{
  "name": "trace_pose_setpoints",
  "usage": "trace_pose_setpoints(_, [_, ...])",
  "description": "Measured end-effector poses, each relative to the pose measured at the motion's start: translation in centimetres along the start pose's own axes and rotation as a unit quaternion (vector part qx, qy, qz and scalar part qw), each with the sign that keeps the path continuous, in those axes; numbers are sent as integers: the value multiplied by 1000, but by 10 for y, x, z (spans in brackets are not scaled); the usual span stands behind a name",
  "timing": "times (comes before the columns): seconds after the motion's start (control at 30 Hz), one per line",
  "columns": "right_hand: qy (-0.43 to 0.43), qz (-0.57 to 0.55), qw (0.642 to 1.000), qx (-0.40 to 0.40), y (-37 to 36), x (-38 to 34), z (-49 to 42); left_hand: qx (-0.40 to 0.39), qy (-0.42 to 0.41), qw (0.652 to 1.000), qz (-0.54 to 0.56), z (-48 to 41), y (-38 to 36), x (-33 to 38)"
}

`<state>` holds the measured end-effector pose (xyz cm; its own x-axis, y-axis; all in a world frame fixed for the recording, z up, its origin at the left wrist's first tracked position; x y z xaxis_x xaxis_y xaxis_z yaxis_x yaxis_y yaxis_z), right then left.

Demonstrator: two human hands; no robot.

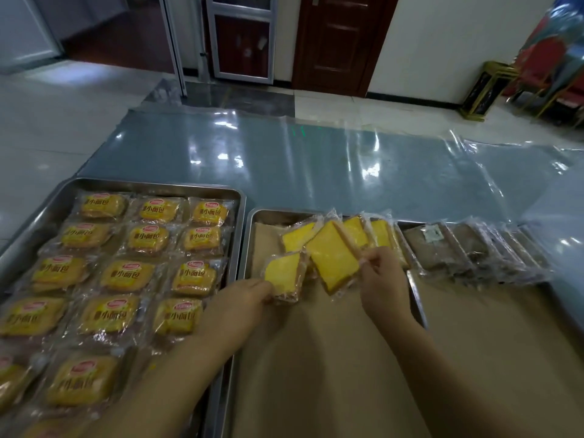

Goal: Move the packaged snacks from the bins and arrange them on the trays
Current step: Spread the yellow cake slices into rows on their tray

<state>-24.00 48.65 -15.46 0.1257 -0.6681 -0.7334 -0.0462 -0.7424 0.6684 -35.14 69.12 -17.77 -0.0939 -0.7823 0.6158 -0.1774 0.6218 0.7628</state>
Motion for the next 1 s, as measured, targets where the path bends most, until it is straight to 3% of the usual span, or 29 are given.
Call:
trace_pose_setpoints(0.1, [-7,-29,999,24,19,27,14,-33,4,999,8,33,-5,15])
trace_pose_setpoints(0.27, [-13,-43,998,42,41,59,37,-177,6,984,5,76,-21,30])
trace_pose_setpoints(0.37, [-68,-46,996,30,52,74,50,-228,34,973,4,92,-28,39])
trace_pose_setpoints(0.47, [-86,5,995,-50,58,92,60,-170,69,982,-54,97,-35,48])
trace_pose_setpoints(0.57, [-49,159,971,-168,66,99,68,-79,82,992,-52,95,-49,61])
trace_pose_setpoints(0.67, [24,332,928,-168,69,98,78,-70,132,987,-67,96,-68,75])
trace_pose_setpoints(0.73, [118,351,919,-136,67,93,88,-83,152,979,-110,97,-83,80])
trace_pose_setpoints(0.8, [187,335,905,-183,61,91,99,-90,173,973,-125,98,-94,85])
trace_pose_setpoints(0.9, [221,366,866,-259,55,100,113,-100,189,968,-131,102,-104,86])
trace_pose_setpoints(1.0, [238,390,852,-255,59,110,123,-98,183,971,-117,107,-104,83])
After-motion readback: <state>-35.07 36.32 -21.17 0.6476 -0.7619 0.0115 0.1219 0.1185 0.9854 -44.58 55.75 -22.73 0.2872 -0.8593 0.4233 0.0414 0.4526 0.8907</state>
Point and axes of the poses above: each hand's wrist, its own z-axis away from the middle knuckle, its own y-axis out of the back of the hand, x = y × z, the point moved 1 cm from there along -z, towards the middle knuckle, and after that the axes turned 9 degrees about z, right-handed, at the moved point
